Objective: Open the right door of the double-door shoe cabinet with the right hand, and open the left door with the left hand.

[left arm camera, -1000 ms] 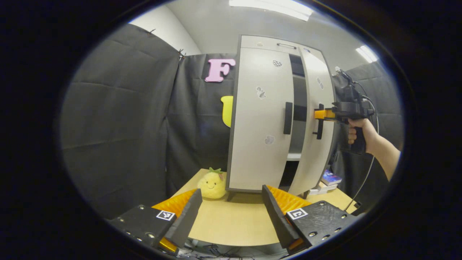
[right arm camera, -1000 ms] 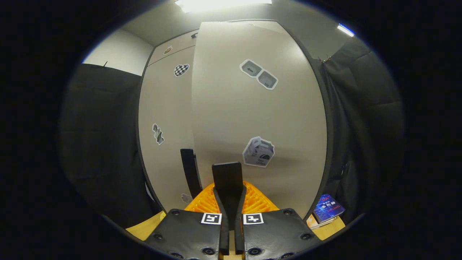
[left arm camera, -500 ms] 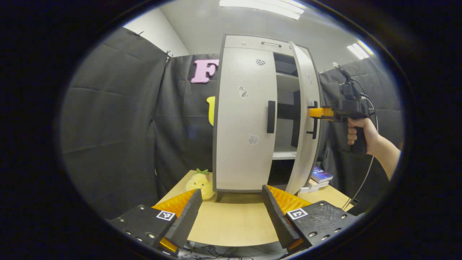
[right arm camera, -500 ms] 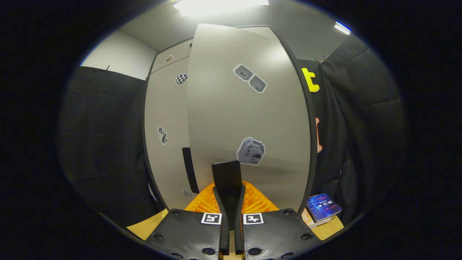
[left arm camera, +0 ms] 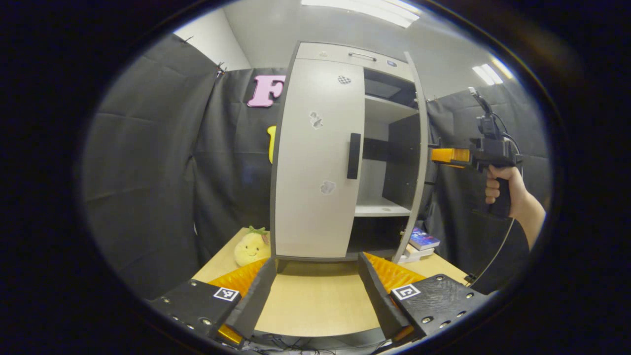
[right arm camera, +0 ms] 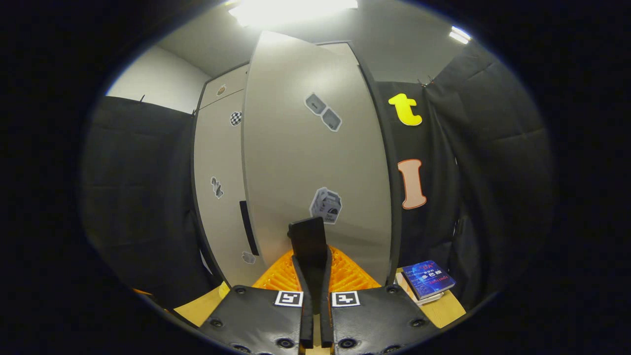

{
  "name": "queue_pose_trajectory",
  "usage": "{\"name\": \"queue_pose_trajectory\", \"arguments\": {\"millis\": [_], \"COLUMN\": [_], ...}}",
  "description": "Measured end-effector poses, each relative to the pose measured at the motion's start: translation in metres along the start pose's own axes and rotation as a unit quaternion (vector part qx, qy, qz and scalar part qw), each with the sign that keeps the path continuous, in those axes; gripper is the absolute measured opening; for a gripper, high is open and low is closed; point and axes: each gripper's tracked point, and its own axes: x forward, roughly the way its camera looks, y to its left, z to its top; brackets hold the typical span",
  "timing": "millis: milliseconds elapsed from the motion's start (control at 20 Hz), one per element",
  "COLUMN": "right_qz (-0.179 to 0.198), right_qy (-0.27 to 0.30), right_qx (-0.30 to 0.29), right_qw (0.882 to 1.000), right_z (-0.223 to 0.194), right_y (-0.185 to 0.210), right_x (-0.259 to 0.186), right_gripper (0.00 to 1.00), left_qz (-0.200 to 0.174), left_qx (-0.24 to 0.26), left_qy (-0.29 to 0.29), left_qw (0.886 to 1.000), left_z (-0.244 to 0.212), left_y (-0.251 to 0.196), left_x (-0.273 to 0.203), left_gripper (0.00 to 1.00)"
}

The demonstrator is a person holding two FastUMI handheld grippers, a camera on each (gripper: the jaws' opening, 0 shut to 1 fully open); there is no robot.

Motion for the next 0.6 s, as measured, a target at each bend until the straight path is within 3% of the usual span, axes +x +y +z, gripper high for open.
{"name": "queue_pose_trajectory", "arguments": {"millis": [600], "right_qz": [-0.017], "right_qy": [0.013], "right_qx": [0.035], "right_qw": [0.999], "right_z": [0.003], "right_y": [-0.051], "right_x": [-0.030], "right_gripper": [0.04], "left_qz": [-0.034], "left_qx": [-0.002], "left_qy": [0.005], "left_qw": [0.999], "left_z": [-0.001], "left_y": [-0.024], "left_x": [0.025], "left_gripper": [0.96]}}
